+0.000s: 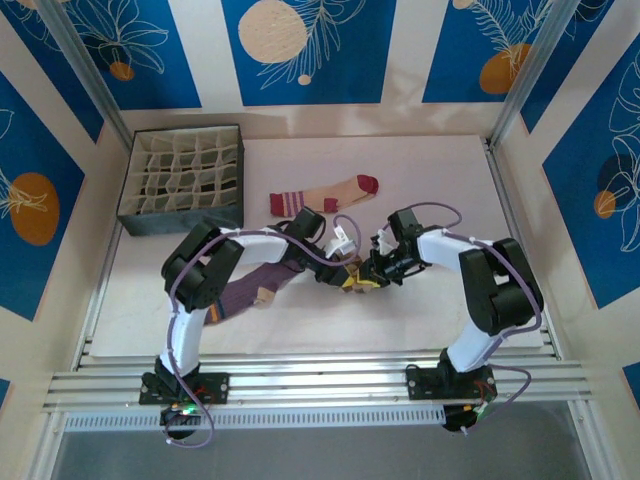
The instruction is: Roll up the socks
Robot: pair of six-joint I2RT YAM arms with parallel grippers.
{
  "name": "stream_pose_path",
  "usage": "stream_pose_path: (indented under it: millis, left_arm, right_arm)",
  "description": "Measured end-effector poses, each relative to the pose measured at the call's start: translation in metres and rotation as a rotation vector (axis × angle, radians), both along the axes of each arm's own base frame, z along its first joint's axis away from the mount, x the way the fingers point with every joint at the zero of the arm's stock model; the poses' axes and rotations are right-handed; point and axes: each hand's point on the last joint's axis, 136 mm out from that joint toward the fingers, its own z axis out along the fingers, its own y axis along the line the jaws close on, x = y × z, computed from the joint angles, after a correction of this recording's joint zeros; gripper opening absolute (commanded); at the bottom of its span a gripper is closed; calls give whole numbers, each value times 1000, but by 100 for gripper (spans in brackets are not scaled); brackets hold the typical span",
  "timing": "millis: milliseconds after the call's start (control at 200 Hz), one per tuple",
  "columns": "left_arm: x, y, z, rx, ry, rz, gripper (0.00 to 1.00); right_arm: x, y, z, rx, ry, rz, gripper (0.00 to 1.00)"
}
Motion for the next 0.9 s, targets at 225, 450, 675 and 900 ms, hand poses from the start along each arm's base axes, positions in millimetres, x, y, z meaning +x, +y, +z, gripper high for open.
stream_pose_path:
  millis: [225,450,675,900]
  left_arm:
    - [-4,6,5,26,-159,-8,34]
    - [-25,12,34,-10,-478,-67,37]
    - [-31,16,51,-32,-809,-80,42]
    - [-43,4,34,68,-1104,-164,44]
  right_arm:
    - [-2,3,-3,-10,62,6,1]
    - [-5,5,-3,-9,78,13,0]
    - [-6,5,-3,-16,84,14,0]
    - [-6,5,-3,-24,86,16,0]
